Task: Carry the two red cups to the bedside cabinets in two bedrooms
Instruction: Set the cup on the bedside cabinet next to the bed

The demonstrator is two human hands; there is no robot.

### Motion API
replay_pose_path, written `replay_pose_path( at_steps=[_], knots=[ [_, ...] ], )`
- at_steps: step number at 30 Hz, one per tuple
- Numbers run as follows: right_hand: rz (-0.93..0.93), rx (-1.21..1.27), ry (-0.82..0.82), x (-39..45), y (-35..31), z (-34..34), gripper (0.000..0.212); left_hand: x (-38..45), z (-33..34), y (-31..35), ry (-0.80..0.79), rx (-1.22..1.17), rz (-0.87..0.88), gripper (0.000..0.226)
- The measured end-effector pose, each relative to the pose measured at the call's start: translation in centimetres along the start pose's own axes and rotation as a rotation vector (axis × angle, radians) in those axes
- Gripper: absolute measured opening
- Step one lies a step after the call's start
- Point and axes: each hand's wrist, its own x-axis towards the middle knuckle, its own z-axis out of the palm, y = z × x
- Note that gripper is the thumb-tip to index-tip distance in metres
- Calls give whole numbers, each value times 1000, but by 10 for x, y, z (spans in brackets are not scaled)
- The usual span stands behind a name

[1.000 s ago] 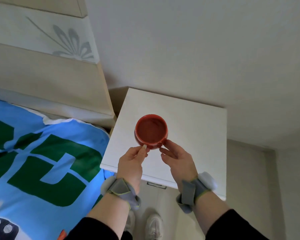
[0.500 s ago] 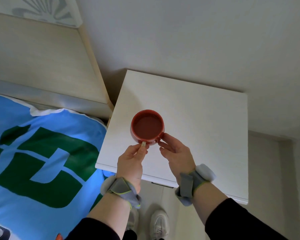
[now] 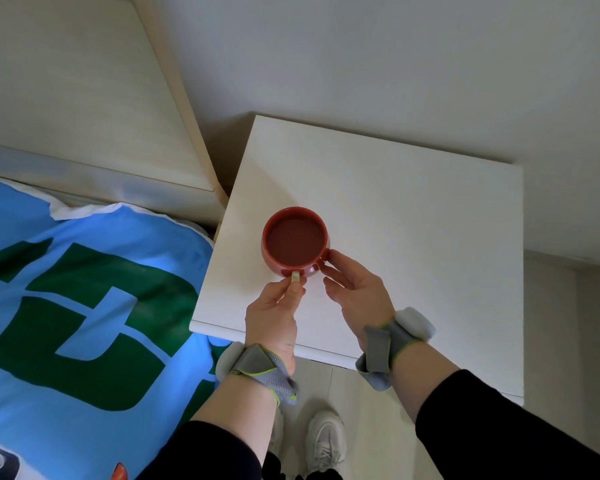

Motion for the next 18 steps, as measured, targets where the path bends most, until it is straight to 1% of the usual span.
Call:
replay_pose_path(
  at_steps=[7,11,13,15,18],
  knots=[
    [18,76,15,8,5,-3,64,0,7,-9,-50,1,-24,9],
    [51,33,14,8,8,-4,70,2,9,-10,-46,25,-29,10],
    [75,-24,12,6,11,-4,69,2,8,-10,-41,34,-35,18],
    [88,-85,15,2,14,-2,63,3,5,-11,-9,62,-32,23],
    [95,-159,24,-4,17,4,54,6,-5,-9,68,74,-47,19]
  ],
)
